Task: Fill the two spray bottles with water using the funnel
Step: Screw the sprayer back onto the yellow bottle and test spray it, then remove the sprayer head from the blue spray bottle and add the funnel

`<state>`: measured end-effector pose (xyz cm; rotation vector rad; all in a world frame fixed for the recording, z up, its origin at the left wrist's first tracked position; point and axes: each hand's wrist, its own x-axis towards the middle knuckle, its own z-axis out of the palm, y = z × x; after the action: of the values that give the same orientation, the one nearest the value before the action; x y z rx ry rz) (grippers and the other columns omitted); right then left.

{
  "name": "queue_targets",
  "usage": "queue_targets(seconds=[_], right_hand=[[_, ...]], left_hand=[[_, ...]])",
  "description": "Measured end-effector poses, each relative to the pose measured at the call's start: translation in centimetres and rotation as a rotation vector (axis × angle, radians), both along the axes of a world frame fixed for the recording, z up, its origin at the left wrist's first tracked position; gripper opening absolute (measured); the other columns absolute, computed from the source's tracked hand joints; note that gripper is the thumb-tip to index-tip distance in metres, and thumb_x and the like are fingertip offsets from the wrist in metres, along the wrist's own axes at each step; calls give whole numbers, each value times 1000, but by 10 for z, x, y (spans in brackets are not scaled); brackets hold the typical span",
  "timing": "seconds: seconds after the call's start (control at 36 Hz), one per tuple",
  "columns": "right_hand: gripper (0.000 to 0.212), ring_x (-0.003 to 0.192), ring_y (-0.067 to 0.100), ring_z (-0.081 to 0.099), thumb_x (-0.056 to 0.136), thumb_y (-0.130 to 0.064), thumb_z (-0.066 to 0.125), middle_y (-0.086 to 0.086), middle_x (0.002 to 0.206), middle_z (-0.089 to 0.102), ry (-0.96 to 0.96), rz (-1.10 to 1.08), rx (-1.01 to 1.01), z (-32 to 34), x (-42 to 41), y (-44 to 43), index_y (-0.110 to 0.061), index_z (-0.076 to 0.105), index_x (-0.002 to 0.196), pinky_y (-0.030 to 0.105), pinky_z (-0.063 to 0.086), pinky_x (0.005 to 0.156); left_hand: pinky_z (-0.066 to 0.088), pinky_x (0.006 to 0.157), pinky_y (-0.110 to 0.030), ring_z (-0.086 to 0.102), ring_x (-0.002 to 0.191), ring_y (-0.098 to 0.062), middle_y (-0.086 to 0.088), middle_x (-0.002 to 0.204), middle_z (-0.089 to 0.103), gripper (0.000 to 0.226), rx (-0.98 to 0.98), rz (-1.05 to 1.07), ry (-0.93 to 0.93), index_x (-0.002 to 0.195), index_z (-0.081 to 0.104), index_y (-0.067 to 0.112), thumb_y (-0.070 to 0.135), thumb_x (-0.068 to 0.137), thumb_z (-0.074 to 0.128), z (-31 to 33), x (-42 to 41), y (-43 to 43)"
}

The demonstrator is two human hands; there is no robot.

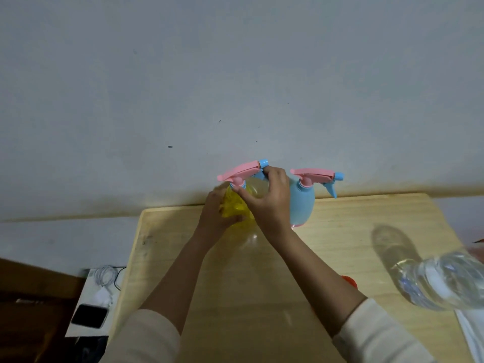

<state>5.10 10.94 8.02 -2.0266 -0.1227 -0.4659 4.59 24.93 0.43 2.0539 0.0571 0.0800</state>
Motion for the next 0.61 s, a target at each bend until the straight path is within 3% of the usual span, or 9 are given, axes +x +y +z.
queue_targets(seconds=[0.08, 0.14, 0.19, 0.25, 0.33, 0.44, 0.5, 0.56, 0.61], right_hand=[[56, 98, 18, 51, 72, -36, 79, 8, 105, 59, 14, 4, 16, 0, 0, 0, -5, 57, 113, 15, 35, 82], [57, 101, 15, 51, 73, -36, 79, 5, 109, 59, 37, 16, 50, 1, -2, -1, -7, 56, 116, 18, 38, 85], [56, 104, 11, 50, 75, -35, 76, 2, 114, 59, 49, 27, 83, 2, -4, -3, -10, 54, 120, 18, 39, 88], [49, 106, 8, 48, 80, -27, 72, 0, 118, 57, 58, 19, 94, 3, -8, -6, -11, 54, 122, 14, 37, 88], [34, 105, 6, 49, 84, -15, 66, -1, 115, 57, 42, -39, 99, -1, -18, -19, -11, 57, 116, 5, 36, 84], [21, 101, 9, 51, 85, -12, 62, 3, 108, 58, 28, -151, 168, -19, -37, -45, -11, 58, 106, 1, 34, 83], [25, 104, 10, 50, 87, -11, 62, 4, 113, 57, 59, -205, 192, -28, -40, -57, -10, 58, 112, 0, 34, 82], [35, 109, 6, 47, 88, -13, 62, 4, 122, 54, 105, -239, 197, -33, -36, -67, -10, 55, 121, -2, 33, 84], [43, 114, 2, 43, 88, -18, 63, -1, 128, 52, 140, -220, 176, -34, -26, -73, -12, 51, 129, -5, 29, 87]], left_hand=[[53, 84, -43, 57, 105, -19, -1, 115, 59, 76, -14, 59, -22, 124, 54, 28, 50, 56, 78, 0, -8, -5], [52, 84, -36, 55, 104, -15, 8, 111, 56, 74, -18, 105, -63, 124, 48, 36, 53, 57, 76, 2, -15, -11], [51, 87, -40, 54, 107, -18, 20, 110, 51, 73, -32, 175, -109, 124, 47, 35, 52, 59, 76, 2, -22, -17], [51, 88, -42, 53, 110, -26, 12, 113, 47, 77, -35, 302, -144, 126, 48, 21, 51, 62, 76, 2, -31, -26], [47, 82, -23, 52, 103, -24, -1, 115, 46, 64, -39, 440, -215, 121, 50, 9, 37, 71, 79, 7, -51, -49], [41, 77, -10, 51, 92, -7, 0, 102, 54, 40, -60, 208, -239, 111, 50, 22, 36, 76, 64, 4, -66, -83], [42, 83, -13, 51, 96, -4, -1, 109, 55, 45, -71, 57, -148, 115, 49, 25, 31, 75, 68, 0, -59, -98], [40, 91, -18, 48, 106, -7, -3, 120, 51, 57, -45, -29, -85, 125, 49, 15, 22, 74, 72, -2, -45, -112], [34, 94, -15, 44, 111, -9, -1, 124, 48, 69, -22, -78, -57, 131, 45, 5, 30, 71, 70, 1, -26, -121]])
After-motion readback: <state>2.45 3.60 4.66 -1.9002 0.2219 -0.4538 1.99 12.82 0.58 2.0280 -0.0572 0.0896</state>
